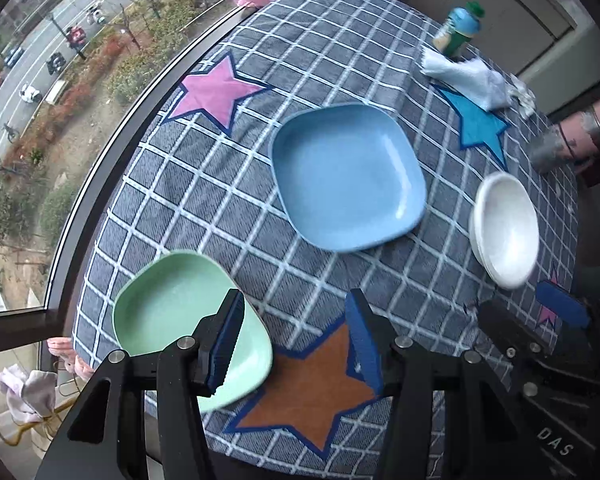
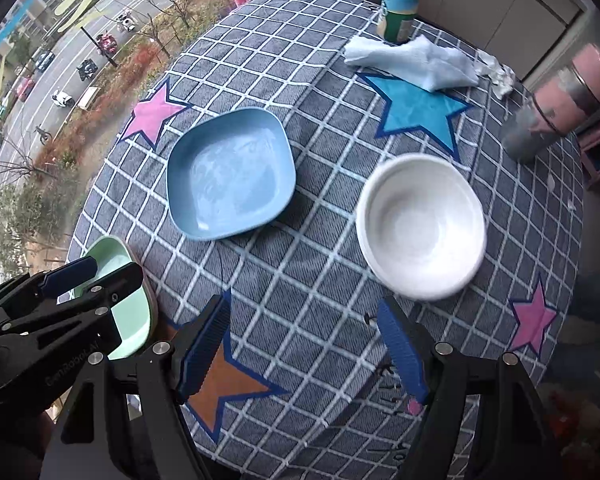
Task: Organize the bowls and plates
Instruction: 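Move both grippers across the table toward the blue plate, then close both grippers on the rim of the blue plate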
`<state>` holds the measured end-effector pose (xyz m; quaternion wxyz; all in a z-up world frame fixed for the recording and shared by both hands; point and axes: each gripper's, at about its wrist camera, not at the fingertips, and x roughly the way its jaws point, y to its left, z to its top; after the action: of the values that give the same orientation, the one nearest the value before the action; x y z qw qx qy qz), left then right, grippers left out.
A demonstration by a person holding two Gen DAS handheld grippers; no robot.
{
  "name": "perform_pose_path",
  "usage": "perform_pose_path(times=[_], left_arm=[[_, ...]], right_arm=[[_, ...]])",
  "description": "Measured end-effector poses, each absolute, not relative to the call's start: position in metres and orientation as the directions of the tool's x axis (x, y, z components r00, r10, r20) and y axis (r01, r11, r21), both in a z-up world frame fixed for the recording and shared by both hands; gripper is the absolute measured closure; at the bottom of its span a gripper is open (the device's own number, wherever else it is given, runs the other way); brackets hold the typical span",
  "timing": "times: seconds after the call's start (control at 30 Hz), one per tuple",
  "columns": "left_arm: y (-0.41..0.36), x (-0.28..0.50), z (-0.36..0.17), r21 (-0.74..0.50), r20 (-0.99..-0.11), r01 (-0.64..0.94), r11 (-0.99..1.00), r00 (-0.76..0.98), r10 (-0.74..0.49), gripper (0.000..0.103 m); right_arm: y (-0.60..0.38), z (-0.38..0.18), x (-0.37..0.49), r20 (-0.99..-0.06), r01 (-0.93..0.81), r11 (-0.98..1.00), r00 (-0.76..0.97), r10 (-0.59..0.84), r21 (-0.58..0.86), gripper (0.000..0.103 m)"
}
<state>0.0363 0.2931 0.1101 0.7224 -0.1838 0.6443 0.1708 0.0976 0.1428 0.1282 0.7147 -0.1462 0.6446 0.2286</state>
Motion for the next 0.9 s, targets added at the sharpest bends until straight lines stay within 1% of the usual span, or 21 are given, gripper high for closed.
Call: perform_pose_path(times=[0.2,0.27,0.33,0.43,0.5,0.53,0.57,0.6,0.63,0.67,0.9], left_arm=[[0.320,0.059,0.092,-0.064,-0.995,-0.531,0.845,0.100,-0.013,0.047],[0.327,0.070,0.084,-0.074,-0.995,-0.539,0.839,0.099,-0.024,0.049],[0.332,0.077,0.074,-0.080,-0.996,-0.550,0.831,0.085,-0.040,0.049],[0.337,0.087,0.056,-0.090,-0.996,-0.574,0.814,0.058,-0.068,0.050],[0.340,0.090,0.045,-0.103,-0.994,-0.595,0.797,0.045,-0.095,0.055],[0.341,0.091,0.039,-0.102,-0.994,-0.604,0.790,0.036,-0.101,0.055],[0.343,0.092,0.033,-0.096,-0.995,-0.612,0.785,0.027,-0.100,0.057],[0.343,0.092,0.030,-0.091,-0.995,-0.618,0.781,0.023,-0.098,0.060],[0.345,0.092,0.027,-0.089,-0.995,-0.627,0.774,0.020,-0.099,0.060],[0.346,0.092,0.023,-0.088,-0.995,-0.635,0.767,0.016,-0.101,0.062],[0.342,0.100,0.009,-0.094,-0.994,-0.645,0.758,0.018,-0.108,0.063]], right_arm=[[0.171,0.117,0.132,-0.987,-0.525,0.845,0.056,0.148,0.097,0.026],[0.179,0.112,0.144,-0.985,-0.524,0.844,0.049,0.165,0.115,0.026],[0.186,0.104,0.157,-0.983,-0.512,0.848,0.035,0.180,0.137,0.026],[0.196,0.088,0.173,-0.986,-0.515,0.846,0.015,0.167,0.135,0.026],[0.205,0.076,0.179,-0.989,-0.537,0.835,0.008,0.150,0.122,0.026],[0.210,0.069,0.182,-0.990,-0.546,0.830,0.001,0.142,0.118,0.026],[0.212,0.064,0.185,-0.991,-0.551,0.827,-0.004,0.136,0.115,0.027],[0.216,0.057,0.187,-0.992,-0.555,0.825,-0.010,0.126,0.110,0.031],[0.218,0.052,0.190,-0.992,-0.557,0.822,-0.020,0.123,0.113,0.039],[0.221,0.048,0.192,-0.992,-0.559,0.821,-0.031,0.118,0.116,0.041],[0.232,0.028,0.198,-0.996,-0.584,0.807,-0.031,0.088,0.090,0.041]])
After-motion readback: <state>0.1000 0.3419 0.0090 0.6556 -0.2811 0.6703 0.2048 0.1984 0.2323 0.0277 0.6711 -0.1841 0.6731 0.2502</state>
